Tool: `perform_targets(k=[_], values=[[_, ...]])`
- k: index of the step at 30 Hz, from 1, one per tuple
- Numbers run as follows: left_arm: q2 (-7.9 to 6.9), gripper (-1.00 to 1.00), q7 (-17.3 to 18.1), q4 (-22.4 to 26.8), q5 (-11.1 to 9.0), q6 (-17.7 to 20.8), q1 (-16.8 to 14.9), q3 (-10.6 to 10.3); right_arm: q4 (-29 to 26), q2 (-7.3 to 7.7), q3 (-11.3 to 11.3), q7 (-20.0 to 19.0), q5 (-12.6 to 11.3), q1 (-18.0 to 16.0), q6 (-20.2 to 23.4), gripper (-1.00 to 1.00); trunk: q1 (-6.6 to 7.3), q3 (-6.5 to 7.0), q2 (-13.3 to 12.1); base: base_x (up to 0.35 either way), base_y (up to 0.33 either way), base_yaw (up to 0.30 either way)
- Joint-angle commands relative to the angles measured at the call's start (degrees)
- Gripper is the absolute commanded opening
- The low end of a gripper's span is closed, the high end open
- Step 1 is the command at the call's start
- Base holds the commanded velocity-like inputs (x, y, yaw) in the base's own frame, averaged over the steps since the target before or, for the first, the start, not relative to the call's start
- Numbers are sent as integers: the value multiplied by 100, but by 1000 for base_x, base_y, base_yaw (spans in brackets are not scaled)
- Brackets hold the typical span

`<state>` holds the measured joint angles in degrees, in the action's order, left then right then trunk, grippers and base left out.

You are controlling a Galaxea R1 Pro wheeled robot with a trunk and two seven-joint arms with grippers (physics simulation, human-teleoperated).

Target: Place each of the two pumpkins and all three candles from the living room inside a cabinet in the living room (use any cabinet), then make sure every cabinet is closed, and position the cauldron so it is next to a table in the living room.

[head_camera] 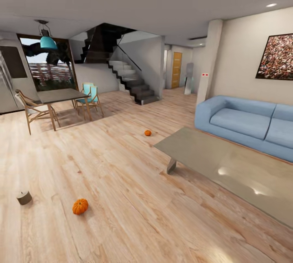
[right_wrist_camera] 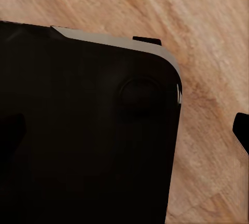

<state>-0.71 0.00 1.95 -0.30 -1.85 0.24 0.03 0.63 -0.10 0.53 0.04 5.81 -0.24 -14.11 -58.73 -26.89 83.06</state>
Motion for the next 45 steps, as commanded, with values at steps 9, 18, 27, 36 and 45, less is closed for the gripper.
perform_targets(k=[9, 18, 27, 36, 45], values=[[1, 100, 0, 7, -2, -9, 3, 5, 7, 1, 0, 4, 43, -3, -22, 100, 0, -4, 2, 0, 0, 270], [0, 100, 0, 7, -4, -9, 3, 2, 7, 8, -1, 4, 39, -3, -22, 100, 0, -4, 2, 0, 0, 270], [1, 100, 0, 7, -5, -9, 3, 3, 14, 9, -8, 4, 35, -3, -22, 100, 0, -4, 2, 0, 0, 270], [1, 100, 0, 7, -4, -9, 3, 3, 21, 10, -9, 4, 35, -3, -22, 100, 0, -4, 2, 0, 0, 270], [0, 100, 0, 7, -5, -9, 3, 2, 124, 17, -9, 12, 32, -3, -11, 100, 0, -4, 2, 0, 0, 270]])
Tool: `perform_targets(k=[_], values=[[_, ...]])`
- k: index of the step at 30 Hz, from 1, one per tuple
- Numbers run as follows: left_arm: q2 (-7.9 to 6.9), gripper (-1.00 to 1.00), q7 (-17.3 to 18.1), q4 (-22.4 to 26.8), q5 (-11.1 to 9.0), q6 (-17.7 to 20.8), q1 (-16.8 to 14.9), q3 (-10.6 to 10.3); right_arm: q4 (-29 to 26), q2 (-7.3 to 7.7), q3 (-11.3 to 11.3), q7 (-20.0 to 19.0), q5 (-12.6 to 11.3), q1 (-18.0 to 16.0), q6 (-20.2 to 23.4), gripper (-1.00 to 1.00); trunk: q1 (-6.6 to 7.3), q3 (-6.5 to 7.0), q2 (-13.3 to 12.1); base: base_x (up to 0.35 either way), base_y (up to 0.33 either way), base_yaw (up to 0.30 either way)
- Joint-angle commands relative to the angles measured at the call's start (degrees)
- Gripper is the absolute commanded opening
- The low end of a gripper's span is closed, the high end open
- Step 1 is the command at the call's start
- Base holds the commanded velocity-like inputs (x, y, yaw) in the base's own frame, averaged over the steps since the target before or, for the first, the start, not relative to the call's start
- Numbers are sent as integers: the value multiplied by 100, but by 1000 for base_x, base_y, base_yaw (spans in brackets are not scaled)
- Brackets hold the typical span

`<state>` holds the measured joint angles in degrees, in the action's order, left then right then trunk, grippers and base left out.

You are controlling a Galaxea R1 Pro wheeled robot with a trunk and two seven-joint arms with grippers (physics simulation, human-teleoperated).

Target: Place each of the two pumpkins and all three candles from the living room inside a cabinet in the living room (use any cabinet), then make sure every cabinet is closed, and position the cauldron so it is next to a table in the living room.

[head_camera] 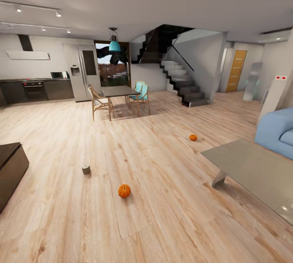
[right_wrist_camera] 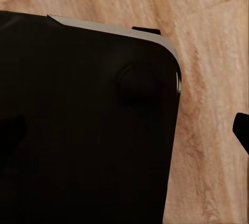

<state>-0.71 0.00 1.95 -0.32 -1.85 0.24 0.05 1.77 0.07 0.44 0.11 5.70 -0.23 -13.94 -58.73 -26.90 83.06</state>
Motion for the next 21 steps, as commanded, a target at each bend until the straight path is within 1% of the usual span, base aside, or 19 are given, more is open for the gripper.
perform_targets(k=[1, 7, 21], values=[[0, 100, 0, 7, -3, -9, 3, 0, 25, 1, 0, 5, 41, -3, -25, 100, 0, -3, 2, 0, 0, 270], [1, 100, 0, 7, -3, -9, 3, 1, 81, 39, -10, 6, 29, -3, -21, 100, 0, -3, 2, 0, 0, 270], [-2, 100, 0, 7, -3, -9, 3, -3, 87, 4, -10, 10, 18, 11, 33, 100, 0, -3, 2, 0, 0, 270]])
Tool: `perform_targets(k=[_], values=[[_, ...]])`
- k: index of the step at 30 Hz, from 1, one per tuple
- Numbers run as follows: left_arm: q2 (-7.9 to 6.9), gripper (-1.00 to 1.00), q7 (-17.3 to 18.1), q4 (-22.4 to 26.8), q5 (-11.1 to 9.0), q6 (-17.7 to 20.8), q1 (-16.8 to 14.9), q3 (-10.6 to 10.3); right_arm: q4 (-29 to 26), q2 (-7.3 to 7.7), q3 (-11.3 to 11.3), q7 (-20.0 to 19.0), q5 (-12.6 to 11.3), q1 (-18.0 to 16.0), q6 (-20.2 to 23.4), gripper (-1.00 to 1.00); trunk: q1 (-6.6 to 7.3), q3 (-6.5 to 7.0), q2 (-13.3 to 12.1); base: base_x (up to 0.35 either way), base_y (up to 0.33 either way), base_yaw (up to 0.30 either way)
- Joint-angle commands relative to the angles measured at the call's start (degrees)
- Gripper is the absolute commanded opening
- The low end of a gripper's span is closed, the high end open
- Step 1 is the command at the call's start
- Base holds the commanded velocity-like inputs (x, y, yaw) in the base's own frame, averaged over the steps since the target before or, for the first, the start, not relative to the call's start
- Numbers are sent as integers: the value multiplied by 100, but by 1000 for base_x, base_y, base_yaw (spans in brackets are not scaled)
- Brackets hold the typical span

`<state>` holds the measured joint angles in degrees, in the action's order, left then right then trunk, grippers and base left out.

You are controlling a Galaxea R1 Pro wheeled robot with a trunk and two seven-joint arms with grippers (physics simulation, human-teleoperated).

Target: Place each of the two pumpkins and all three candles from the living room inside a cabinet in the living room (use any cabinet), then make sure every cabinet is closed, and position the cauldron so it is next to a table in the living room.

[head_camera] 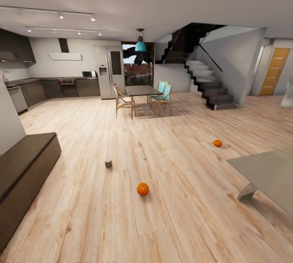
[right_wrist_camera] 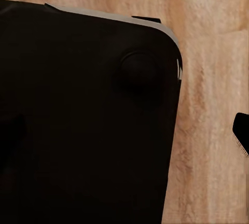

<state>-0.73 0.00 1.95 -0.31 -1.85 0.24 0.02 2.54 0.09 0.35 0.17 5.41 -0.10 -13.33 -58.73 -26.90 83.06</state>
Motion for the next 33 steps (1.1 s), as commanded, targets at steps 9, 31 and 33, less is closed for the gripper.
perform_targets(k=[9, 31, 33], values=[[0, 100, 0, 7, -2, -8, 3, 2, 9, -9, 0, 10, 50, -1, -30, 100, 0, -3, 2, 0, 0, 266], [48, 100, 15, 7, -35, -8, 3, 33, 9, 45, -5, 10, 56, -1, -29, 100, 0, -3, 2, 0, 0, 263], [74, 100, 24, 7, -36, -14, 3, 37, 9, 40, -3, 8, 56, -3, -27, 100, 0, -3, 2, 0, 0, 263]])
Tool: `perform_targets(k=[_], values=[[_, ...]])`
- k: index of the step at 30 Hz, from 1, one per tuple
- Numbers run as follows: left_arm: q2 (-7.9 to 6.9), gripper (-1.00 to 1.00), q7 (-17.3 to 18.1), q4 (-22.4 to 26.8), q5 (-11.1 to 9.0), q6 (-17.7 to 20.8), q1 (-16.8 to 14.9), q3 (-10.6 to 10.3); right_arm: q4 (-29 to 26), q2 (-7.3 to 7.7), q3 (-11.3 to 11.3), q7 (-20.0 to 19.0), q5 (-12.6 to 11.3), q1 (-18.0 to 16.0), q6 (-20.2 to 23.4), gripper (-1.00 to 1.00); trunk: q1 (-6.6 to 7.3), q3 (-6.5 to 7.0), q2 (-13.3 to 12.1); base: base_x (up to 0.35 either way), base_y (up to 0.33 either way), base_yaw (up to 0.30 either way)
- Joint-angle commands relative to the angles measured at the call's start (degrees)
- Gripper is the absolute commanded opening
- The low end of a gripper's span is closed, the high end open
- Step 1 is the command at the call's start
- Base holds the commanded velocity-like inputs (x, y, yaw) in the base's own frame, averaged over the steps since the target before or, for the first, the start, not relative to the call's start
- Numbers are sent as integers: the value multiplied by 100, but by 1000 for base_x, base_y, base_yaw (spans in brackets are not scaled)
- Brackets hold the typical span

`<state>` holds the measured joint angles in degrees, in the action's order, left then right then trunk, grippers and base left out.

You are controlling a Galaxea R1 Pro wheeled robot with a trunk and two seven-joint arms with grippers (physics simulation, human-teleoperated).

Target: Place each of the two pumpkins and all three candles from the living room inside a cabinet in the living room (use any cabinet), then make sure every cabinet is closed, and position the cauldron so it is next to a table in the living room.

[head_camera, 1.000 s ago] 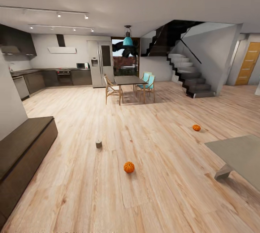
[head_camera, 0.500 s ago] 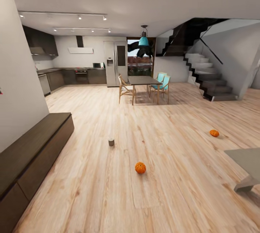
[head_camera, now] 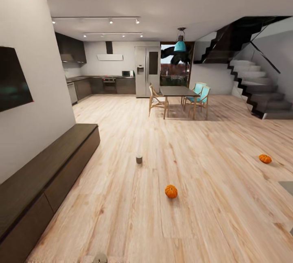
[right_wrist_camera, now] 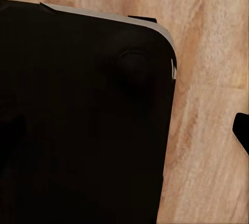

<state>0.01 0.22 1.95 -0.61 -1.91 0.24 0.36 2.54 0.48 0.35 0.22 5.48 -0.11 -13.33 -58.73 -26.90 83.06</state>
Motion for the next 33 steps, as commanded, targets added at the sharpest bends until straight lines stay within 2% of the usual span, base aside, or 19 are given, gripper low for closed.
perform_targets(k=[1, 5, 10, 16, 26, 33], values=[[5, 100, 5, 7, -7, -9, 3, 4, 9, -5, -1, 3, 50, -3, -26, 100, 0, -3, 2, 0, 0, 263], [130, 100, 12, 7, -8, -32, 3, 7, 4, -34, 0, 4, 50, -5, -21, 100, 0, -3, 2, -15, 0, 263], [255, 100, 12, 1, -14, -260, 3, 17, 1, -38, 0, 4, 58, -6, -26, 100, 0, -3, 2, -170, -90, 263], [349, 100, 9, -9, -25, -349, 3, 24, 7, -39, 0, 4, 54, -7, -25, 100, 0, -5, 2, -243, -173, 254], [435, 100, 5, -10, -42, -363, 3, 30, 1, -47, 7, 8, 59, -7, -29, 100, 0, -5, 2, -237, -208, 111], [455, 100, 5, -19, -323, -370, 3, 27, 1, -40, 9, 12, 59, -5, -34, 100, 0, -5, 2, -220, -231, 260]])
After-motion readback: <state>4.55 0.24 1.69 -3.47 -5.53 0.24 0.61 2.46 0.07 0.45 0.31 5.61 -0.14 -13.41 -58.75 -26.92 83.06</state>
